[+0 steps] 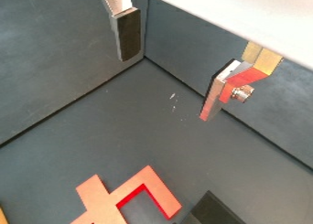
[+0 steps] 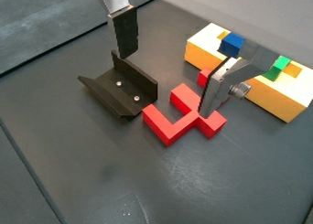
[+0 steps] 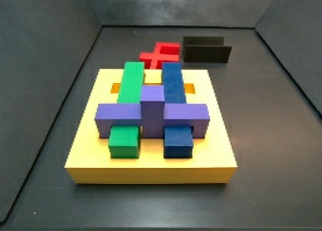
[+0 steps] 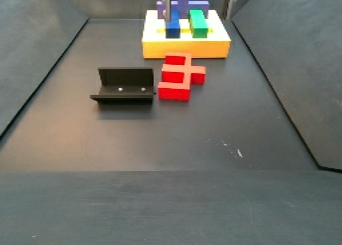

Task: Pick up the red object. Move up. Place the red object on the fixture. Regrasp the red object. Move to above the board. Insert the red object.
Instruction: Pick up the red object.

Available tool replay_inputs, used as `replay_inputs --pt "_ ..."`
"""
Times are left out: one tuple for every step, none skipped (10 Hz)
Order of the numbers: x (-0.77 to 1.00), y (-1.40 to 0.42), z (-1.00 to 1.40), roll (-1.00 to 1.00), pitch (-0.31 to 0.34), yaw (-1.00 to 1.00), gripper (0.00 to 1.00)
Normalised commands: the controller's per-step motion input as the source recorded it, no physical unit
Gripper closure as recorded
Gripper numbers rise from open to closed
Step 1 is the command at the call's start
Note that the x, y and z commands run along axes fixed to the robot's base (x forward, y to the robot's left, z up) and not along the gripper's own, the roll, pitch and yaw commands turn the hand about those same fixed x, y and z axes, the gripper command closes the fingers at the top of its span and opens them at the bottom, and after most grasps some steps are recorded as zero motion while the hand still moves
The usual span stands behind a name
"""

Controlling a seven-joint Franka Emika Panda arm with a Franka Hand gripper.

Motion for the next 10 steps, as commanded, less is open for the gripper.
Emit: replay_inputs --pt "0.0 0.0 0.0 0.01 0.0 0.0 0.0" --pt "0.0 0.07 -0.27 0.13 0.0 -0.02 0.0" --pt "0.01 0.0 -0.41 0.0 0.0 -0.01 0.0" --pt "0.0 -0.45 -0.45 -0.03 0.0 -0.11 0.0" --pt "-0.08 -0.46 -0.44 -0.1 -0.026 -0.58 0.0" --pt "-0.1 -0.27 -0.29 -0.16 -0.131 -0.75 0.0" --pt "-0.04 -0.15 -0.19 -0.16 -0.173 -0.87 0.0" --pt "0.0 -0.07 -0.13 -0.14 -0.16 -0.96 0.0" --pt "0.0 -0.11 -0.12 -0.08 -0.111 -0.97 0.0" --pt "0.0 -0.11 -0.1 -0.03 -0.071 -0.97 0.0"
